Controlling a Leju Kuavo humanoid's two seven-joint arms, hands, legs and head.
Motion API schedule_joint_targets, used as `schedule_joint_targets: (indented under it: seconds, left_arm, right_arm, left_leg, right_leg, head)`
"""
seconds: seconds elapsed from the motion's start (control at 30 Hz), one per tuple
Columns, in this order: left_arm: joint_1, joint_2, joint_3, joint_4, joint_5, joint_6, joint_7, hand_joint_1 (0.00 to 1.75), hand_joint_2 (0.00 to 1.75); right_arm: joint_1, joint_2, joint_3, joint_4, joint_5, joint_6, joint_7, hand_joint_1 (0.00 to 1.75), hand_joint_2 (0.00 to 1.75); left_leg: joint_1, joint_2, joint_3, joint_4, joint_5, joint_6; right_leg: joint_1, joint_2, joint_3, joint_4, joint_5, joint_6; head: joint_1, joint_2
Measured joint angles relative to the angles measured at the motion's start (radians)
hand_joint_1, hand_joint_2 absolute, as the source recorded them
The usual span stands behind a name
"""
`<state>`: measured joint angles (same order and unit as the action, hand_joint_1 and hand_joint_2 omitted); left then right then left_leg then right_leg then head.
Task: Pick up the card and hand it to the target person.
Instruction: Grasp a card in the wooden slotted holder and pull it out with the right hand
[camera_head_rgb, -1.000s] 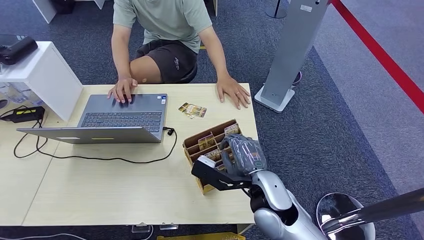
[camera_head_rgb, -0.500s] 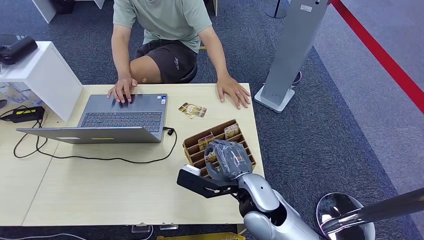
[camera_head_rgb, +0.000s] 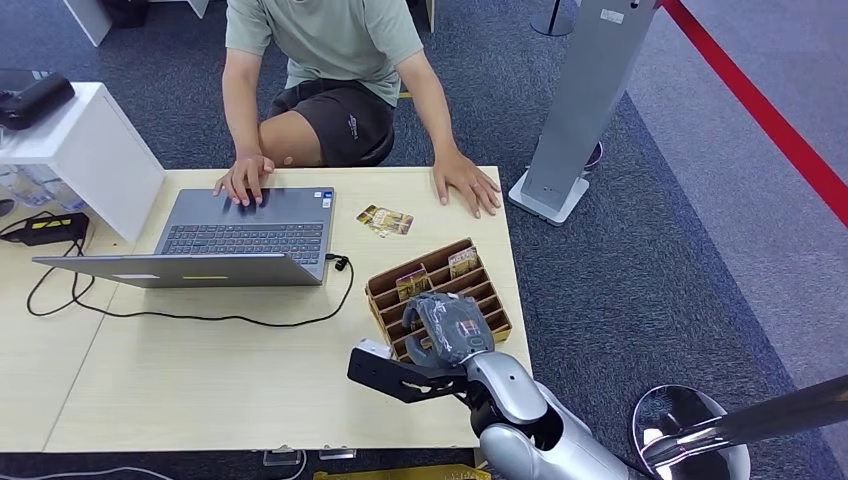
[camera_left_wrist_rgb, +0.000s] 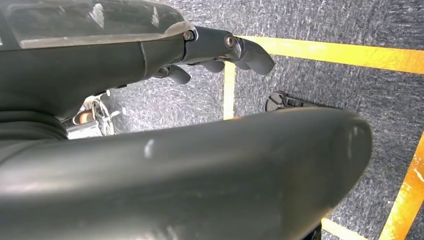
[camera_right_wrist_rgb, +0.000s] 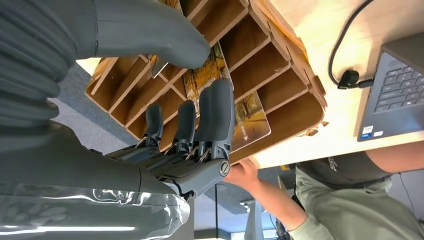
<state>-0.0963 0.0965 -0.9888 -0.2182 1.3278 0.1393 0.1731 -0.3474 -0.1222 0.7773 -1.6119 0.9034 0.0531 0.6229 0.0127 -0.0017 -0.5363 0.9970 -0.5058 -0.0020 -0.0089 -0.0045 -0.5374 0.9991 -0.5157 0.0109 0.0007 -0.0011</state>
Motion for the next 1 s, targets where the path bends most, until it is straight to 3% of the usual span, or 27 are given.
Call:
schedule_joint_targets:
  seconds: [0.37, 0.7, 1.0]
  left_arm:
    - [0.000, 0.000, 0.000, 0.000, 0.001, -0.001, 0.002, 0.00, 0.00]
    - [0.000, 0.000, 0.000, 0.000, 0.001, -0.003, 0.002, 0.00, 0.00]
    - [0.000, 0.000, 0.000, 0.000, 0.001, -0.002, 0.002, 0.00, 0.00]
  right_arm:
    - [0.000, 0.000, 0.011, 0.049, 0.002, -0.004, 0.014, 1.09, 1.75]
    - [0.002, 0.000, 0.010, 0.081, 0.024, -0.007, 0.026, 0.85, 1.75]
    - [0.006, 0.000, 0.010, 0.105, 0.030, -0.008, 0.026, 0.93, 1.75]
  left_leg:
    - [0.000, 0.000, 0.000, 0.000, 0.000, 0.000]
    - [0.000, 0.000, 0.000, 0.000, 0.000, 0.000]
    - [0.000, 0.000, 0.000, 0.000, 0.000, 0.000]
  right_leg:
    - [0.000, 0.000, 0.000, 0.000, 0.000, 0.000]
    - [0.000, 0.000, 0.000, 0.000, 0.000, 0.000]
    - [0.000, 0.000, 0.000, 0.000, 0.000, 0.000]
  head:
    - [-0.001, 0.000]
    - [0.000, 0.000]
    - [-0.001, 0.000]
